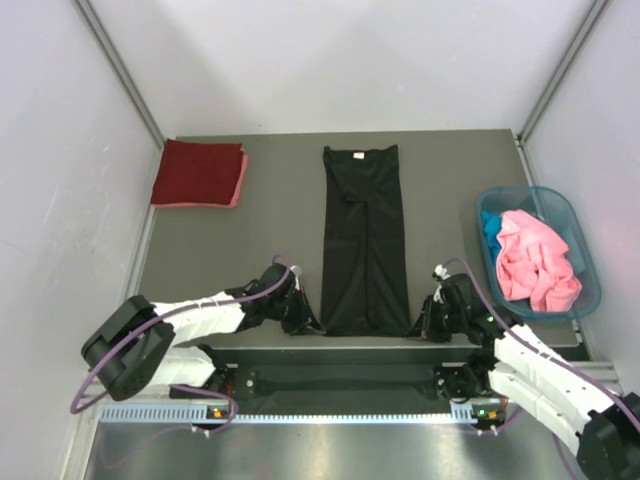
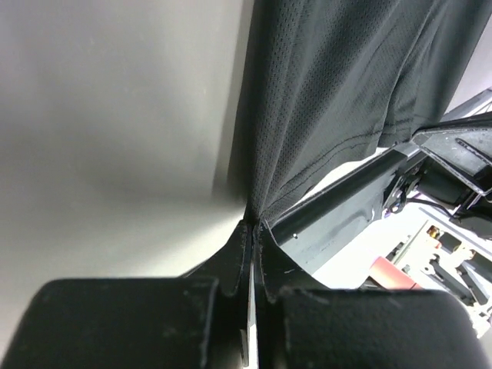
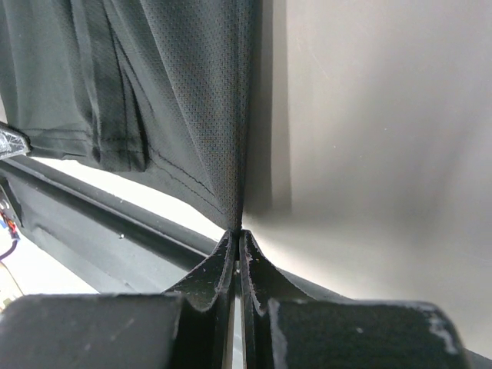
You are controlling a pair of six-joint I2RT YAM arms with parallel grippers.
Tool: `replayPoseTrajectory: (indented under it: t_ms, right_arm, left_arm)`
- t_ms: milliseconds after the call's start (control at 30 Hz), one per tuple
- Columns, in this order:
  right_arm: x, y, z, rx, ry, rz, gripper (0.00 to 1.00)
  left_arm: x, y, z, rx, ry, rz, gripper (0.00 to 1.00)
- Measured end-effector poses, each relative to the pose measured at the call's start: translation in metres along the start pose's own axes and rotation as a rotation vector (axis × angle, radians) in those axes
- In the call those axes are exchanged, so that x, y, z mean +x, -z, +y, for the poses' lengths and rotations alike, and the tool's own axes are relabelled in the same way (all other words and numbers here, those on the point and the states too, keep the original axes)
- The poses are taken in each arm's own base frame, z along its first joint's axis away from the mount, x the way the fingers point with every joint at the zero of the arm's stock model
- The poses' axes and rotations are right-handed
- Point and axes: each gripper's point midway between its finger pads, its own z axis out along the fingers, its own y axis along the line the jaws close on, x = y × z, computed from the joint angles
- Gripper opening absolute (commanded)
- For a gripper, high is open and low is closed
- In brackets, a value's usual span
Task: Fold and stack the t-shirts
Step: Fold the tshirt
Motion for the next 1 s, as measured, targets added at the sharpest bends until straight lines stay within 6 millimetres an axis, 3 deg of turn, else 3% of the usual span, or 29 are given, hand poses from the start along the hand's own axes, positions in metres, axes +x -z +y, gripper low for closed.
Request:
replayPoseTrajectory:
  t_ms: [467, 1000]
  right_arm:
    - [0.004, 0.009, -0.002, 0.003, 0.008, -0.013, 0.00]
    - [-0.014, 0.017, 0.008, 0.043, 0.027, -0.029, 0.00]
  left_arm:
    - [0.015, 0.001, 0.003, -0.046, -0.007, 0.002, 0.00]
    - [-0.002, -0.002, -0.024, -0.056, -0.021, -0.021, 0.00]
